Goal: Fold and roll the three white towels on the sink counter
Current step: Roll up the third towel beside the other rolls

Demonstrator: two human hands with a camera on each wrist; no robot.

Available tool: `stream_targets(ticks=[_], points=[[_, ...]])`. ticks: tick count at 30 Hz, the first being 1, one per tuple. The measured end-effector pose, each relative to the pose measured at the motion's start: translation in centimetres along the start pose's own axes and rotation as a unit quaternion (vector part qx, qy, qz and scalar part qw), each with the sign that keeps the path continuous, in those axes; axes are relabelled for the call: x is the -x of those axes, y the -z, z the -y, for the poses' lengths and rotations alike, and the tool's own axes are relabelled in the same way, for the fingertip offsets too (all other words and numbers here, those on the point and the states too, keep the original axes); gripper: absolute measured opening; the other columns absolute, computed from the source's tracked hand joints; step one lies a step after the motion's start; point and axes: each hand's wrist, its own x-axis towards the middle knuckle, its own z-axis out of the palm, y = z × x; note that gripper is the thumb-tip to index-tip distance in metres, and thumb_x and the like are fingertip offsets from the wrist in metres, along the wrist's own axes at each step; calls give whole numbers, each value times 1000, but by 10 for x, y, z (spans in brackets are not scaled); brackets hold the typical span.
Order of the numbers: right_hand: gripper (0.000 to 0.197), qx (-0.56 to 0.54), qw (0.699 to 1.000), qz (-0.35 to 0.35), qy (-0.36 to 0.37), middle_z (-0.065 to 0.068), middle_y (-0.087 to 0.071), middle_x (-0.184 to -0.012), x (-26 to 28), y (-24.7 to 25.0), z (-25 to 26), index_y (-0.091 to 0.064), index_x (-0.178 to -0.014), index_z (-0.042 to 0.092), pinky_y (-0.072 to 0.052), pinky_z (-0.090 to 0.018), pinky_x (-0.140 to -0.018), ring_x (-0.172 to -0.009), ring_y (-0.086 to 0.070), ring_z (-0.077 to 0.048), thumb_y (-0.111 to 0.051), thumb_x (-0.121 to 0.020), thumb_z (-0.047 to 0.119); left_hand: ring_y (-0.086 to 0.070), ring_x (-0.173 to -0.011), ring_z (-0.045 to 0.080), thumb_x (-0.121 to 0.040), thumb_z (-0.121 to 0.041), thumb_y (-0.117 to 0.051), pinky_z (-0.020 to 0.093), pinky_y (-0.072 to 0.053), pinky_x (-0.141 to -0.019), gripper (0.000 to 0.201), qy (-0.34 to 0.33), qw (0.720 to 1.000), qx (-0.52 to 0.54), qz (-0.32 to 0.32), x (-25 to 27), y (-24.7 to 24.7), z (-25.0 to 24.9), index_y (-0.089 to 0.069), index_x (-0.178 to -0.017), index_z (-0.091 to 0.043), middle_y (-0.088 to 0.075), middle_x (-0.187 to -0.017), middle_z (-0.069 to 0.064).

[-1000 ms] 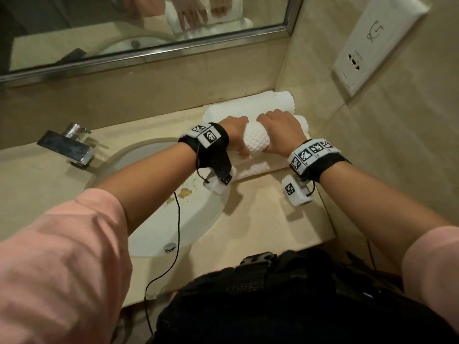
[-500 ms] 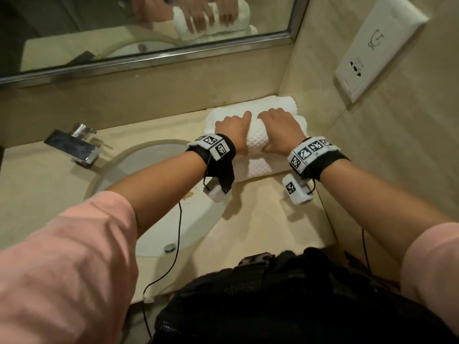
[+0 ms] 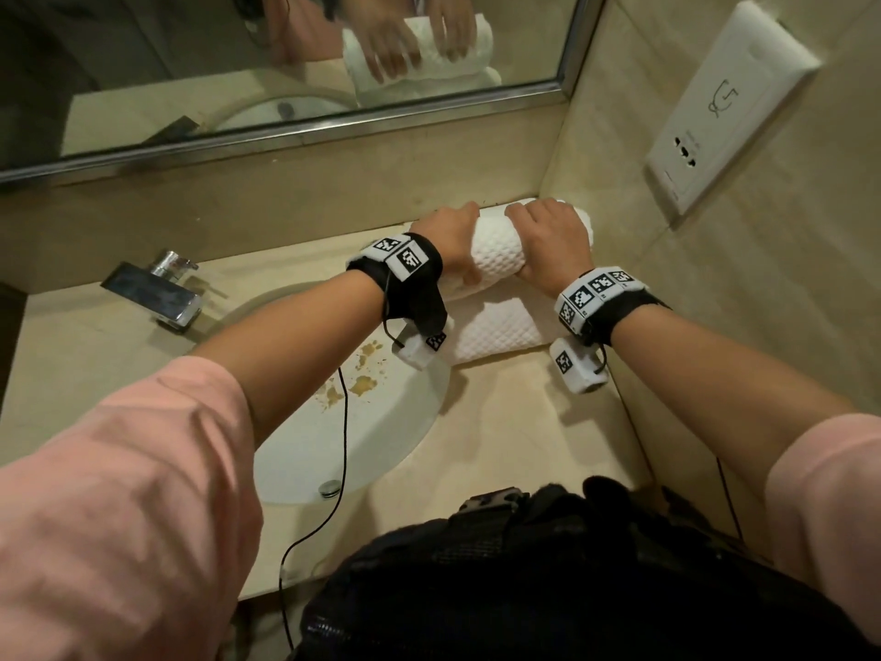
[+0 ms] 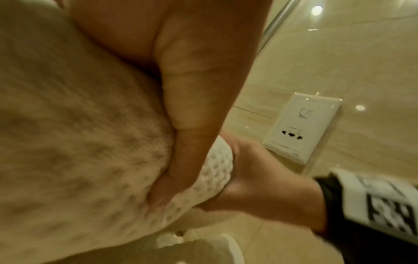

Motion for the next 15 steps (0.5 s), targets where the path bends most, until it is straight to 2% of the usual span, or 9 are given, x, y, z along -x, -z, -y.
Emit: stream_targets(ticks=[3, 4, 6, 9, 11, 12, 13, 14, 15], points=[[46, -17, 1000, 8, -2, -10, -65, -90, -13, 8, -2, -58, -104, 12, -44, -39, -76, -86, -58, -32, -76, -62, 20, -53, -105, 30, -66, -35, -74, 41, -47, -87, 71, -28, 995, -10, -93, 4, -10, 3, -40, -126, -16, -53, -116, 9], [44, -22, 1000, 12, -4, -10, -65, -90, -17, 10, -2, -58, -103, 12, -44, -40, -77, -87, -58, -32, -75, -64, 23, -47, -112, 30, -69, -35, -75, 40, -42, -94, 75, -65, 990, -9, -125, 5, -15, 5, -39, -131, -14, -47, -124, 11], [39, -23, 1000, 13, -11, -11, -65, -89, -22, 15, -4, -58, -100, 11, -43, -40, -76, -87, -58, -33, -72, -68, 28, -40, -116, 28, -73, -32, -74, 35, -34, -97, 71, -165, 970, -6, -178, 9, -22, 10, -41, -133, -12, -41, -130, 12], [37, -11, 1000, 17, -16, -9, -64, -81, -27, 18, -4, -58, -96, 13, -42, -37, -69, -81, -58, -32, -73, -65, 28, -42, -104, 22, -79, -26, -66, 30, -34, -87, 38, -288, 933, 26, -215, 15, -33, 18, -56, -112, -11, -49, -117, 10], [40, -8, 1000, 11, -25, -9, -63, -80, -29, 20, -4, -58, -96, 13, -42, -36, -67, -79, -58, -32, -76, -61, 24, -47, -90, 17, -84, -19, -62, 28, -40, -80, 16, -324, 930, 77, -157, 20, -41, 21, -61, -97, -10, -56, -100, 5], [41, -11, 1000, 5, -29, -10, -64, -81, -29, 22, -5, -59, -98, 13, -41, -36, -67, -80, -58, -33, -76, -62, 23, -51, -85, 13, -86, -17, -62, 27, -44, -77, 11, -299, 941, 118, -101, 23, -45, 22, -63, -95, -10, -58, -94, 2], [42, -14, 999, 2, -33, -10, -64, -84, -30, 25, -7, -59, -100, 13, -41, -36, -69, -82, -58, -33, -75, -63, 23, -55, -81, 11, -87, -15, -62, 26, -47, -76, 10, -246, 955, 160, -45, 23, -50, 25, -65, -96, -10, -62, -92, 0], [43, -18, 999, 1, -37, -10, -64, -86, -31, 27, -8, -59, -102, 13, -40, -36, -70, -84, -58, -34, -75, -64, 23, -59, -81, 11, -87, -13, -63, 25, -50, -78, 13, -178, 961, 210, -3, 22, -54, 28, -66, -99, -10, -66, -93, 1], [44, -19, 999, -2, -40, -10, -64, -88, -31, 30, -9, -59, -104, 14, -39, -36, -70, -84, -57, -33, -75, -64, 24, -63, -85, 14, -87, -10, -63, 26, -52, -81, 16, -104, 956, 274, 28, 21, -58, 33, -66, -103, -7, -69, -96, 5]])
